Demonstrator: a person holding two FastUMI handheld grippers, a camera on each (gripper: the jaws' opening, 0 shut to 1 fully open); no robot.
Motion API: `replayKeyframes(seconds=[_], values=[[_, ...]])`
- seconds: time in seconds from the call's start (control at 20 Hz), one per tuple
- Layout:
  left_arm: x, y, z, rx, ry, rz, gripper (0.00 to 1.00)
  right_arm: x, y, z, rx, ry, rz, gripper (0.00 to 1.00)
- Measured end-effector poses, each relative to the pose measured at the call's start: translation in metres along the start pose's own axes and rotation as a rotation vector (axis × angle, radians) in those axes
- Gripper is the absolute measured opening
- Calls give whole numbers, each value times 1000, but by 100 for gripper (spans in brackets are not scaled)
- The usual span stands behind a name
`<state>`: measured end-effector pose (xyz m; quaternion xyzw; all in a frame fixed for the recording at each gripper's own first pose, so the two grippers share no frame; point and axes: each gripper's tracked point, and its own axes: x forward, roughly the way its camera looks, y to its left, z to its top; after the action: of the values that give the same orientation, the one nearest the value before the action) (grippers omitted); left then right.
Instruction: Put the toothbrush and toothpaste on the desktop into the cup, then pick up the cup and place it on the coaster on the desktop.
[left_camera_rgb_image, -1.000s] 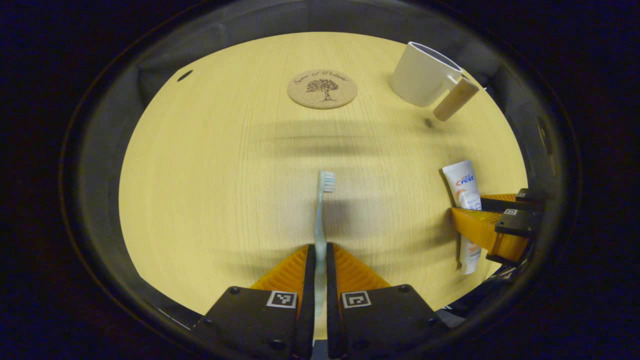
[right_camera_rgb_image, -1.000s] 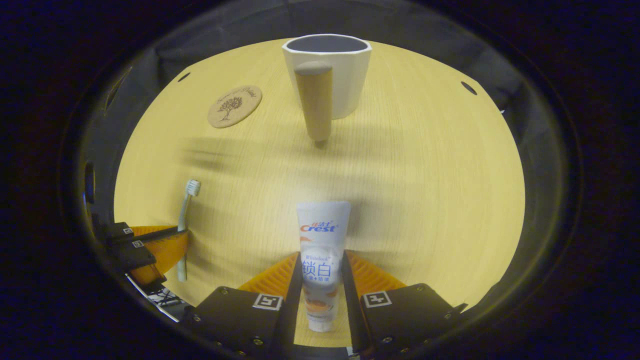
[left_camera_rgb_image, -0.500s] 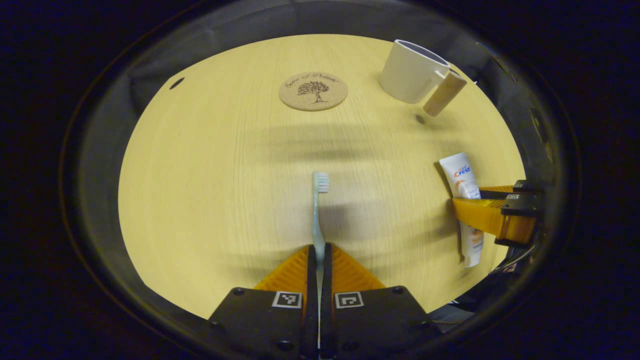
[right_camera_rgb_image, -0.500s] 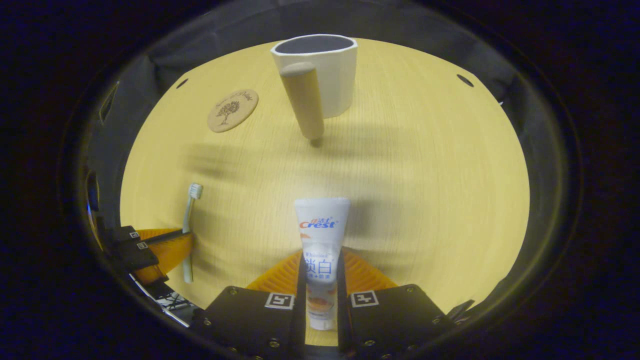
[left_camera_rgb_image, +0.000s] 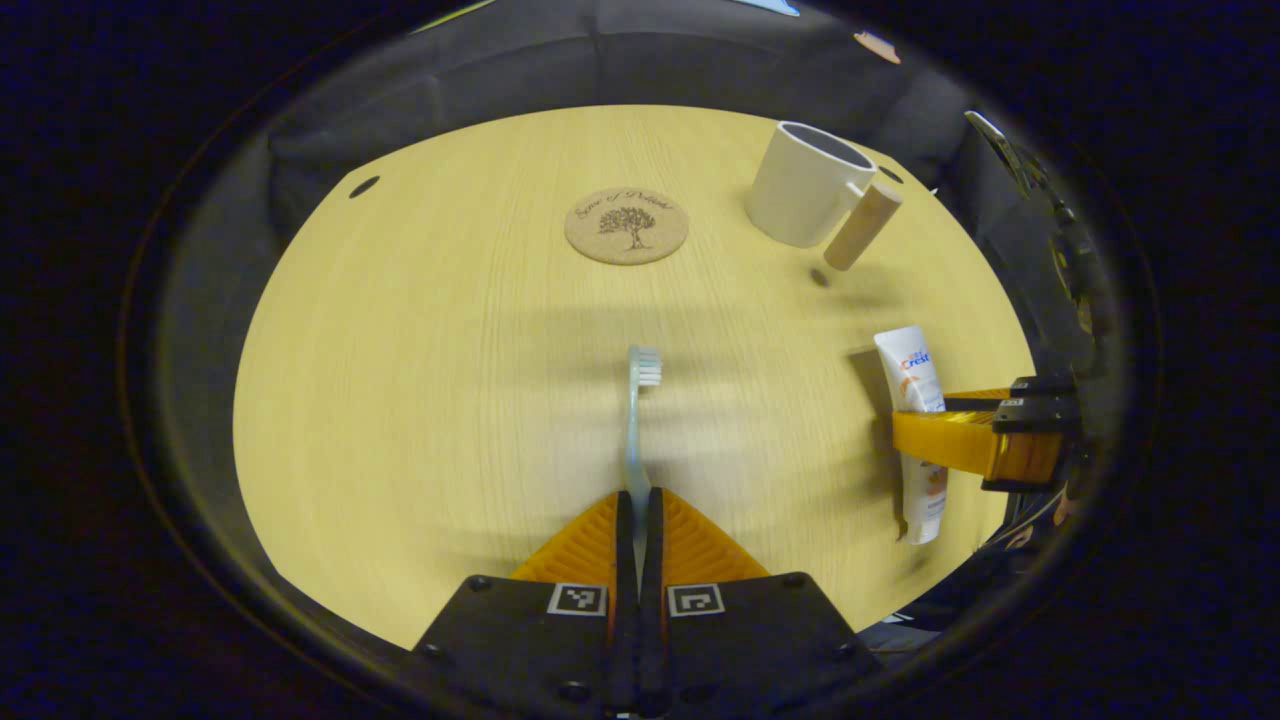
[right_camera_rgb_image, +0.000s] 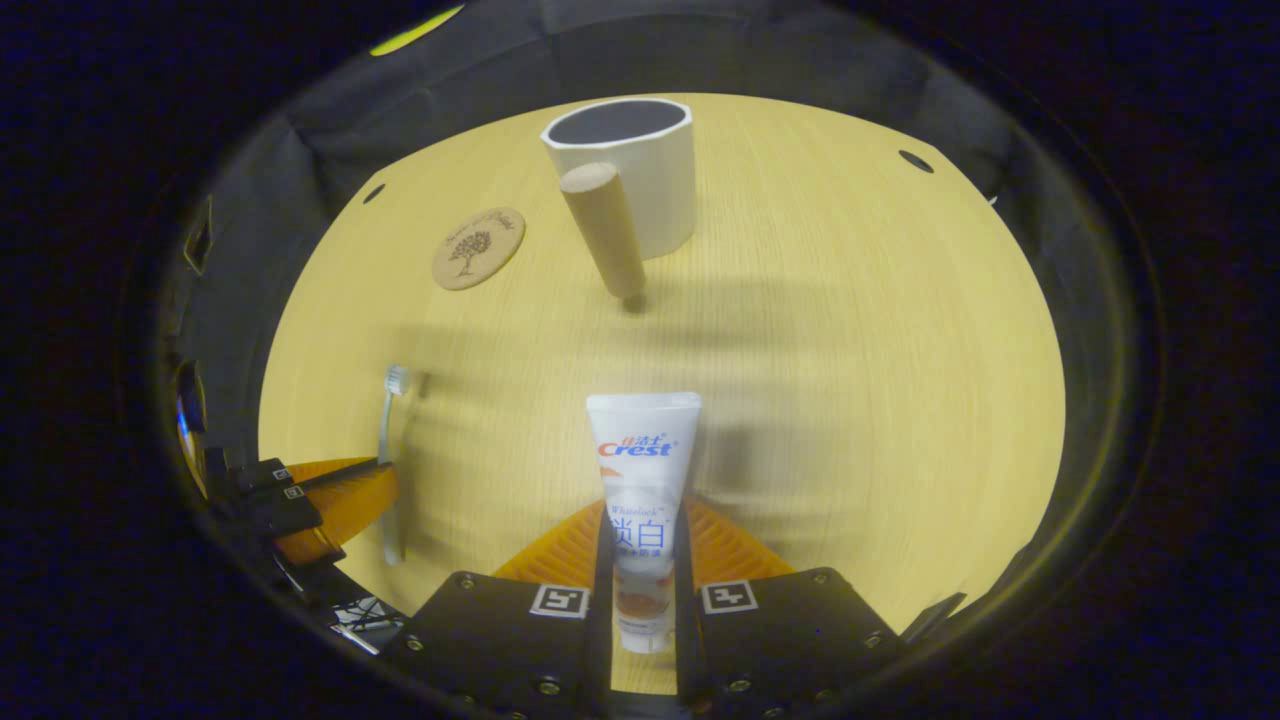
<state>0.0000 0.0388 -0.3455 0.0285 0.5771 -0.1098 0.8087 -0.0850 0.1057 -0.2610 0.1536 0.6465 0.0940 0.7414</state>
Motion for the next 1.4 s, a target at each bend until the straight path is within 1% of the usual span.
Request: replayKeyframes(seconds=[0.25,0.3,0.35,0.4,0.55,0.6,0.65,0.7,0.75,0.85,0.95,1.1,1.25,1.35,1.4], values=[[-13,-8,16,45,-102,-54,8,-10,2,11,7,-118,28,26],[-15,-10,18,47,-112,-67,6,-14,0,16,12,-142,35,26],[-17,-12,20,43,-123,-82,6,-18,-3,21,21,-168,36,26],[-18,-14,22,43,-133,-91,8,-22,-3,23,28,-191,38,26],[-28,-14,32,29,-198,-108,8,-37,-6,33,45,-265,71,26],[-32,-15,36,22,-220,-114,6,-43,-8,38,47,-290,80,26],[-37,-17,42,10,-249,-123,8,-49,-11,43,49,-321,88,26],[-41,-15,46,-1,-280,-131,6,-56,-9,47,48,-349,98,26],[-47,-15,52,-13,-317,-140,8,-64,-10,52,46,-379,108,26],[-66,-22,69,-35,-391,-169,8,-78,-8,67,46,-448,123,26],[-79,-30,85,-36,-459,-190,8,-93,-7,82,49,-507,134,26],[-103,-39,108,-32,-570,-233,8,-113,-3,99,53,-599,136,26],[-127,-39,123,-37,-651,-274,8,-132,0,115,41,-672,122,26],[-138,-43,143,-36,-705,-298,8,-146,0,129,30,-726,108,26],[-145,-46,156,-28,-740,-310,6,-151,-1,136,21,-758,103,26]])
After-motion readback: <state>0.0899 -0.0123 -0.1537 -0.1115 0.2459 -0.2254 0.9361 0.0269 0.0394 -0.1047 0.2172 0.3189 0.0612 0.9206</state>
